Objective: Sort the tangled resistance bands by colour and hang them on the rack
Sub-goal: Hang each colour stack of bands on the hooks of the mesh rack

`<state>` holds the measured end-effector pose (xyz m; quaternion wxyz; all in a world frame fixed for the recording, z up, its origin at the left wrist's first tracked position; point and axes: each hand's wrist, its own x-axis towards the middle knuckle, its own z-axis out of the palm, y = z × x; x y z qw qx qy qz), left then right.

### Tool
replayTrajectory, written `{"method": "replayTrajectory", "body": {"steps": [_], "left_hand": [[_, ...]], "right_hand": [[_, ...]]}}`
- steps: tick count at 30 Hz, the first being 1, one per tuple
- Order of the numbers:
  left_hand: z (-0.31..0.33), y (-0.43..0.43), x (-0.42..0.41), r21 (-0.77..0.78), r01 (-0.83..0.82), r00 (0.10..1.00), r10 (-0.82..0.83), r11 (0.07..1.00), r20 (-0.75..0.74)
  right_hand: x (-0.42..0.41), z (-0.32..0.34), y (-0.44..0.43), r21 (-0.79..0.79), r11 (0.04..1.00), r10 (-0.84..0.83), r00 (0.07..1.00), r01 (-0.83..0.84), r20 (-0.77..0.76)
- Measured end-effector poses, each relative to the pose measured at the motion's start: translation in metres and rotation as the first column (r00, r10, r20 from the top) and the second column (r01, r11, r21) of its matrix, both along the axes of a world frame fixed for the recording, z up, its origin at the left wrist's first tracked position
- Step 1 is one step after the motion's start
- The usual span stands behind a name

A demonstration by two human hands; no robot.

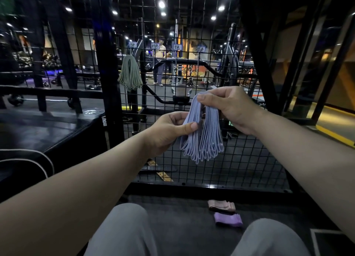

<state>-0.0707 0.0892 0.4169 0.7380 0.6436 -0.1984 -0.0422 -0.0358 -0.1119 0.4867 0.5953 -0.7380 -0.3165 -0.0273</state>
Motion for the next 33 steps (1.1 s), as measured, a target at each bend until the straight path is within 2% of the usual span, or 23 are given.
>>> {"method": "replayTrajectory", "body": {"steps": [11,14,20,25,33], "left_hand": [[-0.02,0.011,-0.005,0.18,-0.049,0.999,0.046,0.982,0.02],[0.004,0.011,-0.007,0.22,-0.083,0.995,0.07,0.972,0.066],[0.061,0.0,0.003,0.167,-0.095,0.987,0.072,0.981,0.143],[0.081,0.001,0.012,0.267,-0.071,0.989,0.032,0.961,0.147],[0.104,-0.004,0.021,0.277,-0.079,0.983,0.028,0.958,0.184]], "right_hand": [[0.002,0.005,-0.001,-0.008,1.0,-0.03,0.999,0.03,0.017],[0.002,0.008,0.0,-0.036,0.999,-0.032,0.999,0.032,0.006],[0.001,0.019,0.002,-0.036,0.999,-0.024,0.999,0.024,-0.026],[0.003,0.028,-0.005,-0.037,0.999,-0.013,0.998,0.011,-0.06],[0.008,0.041,-0.017,-0.034,0.999,0.031,0.996,-0.034,-0.081]]}}
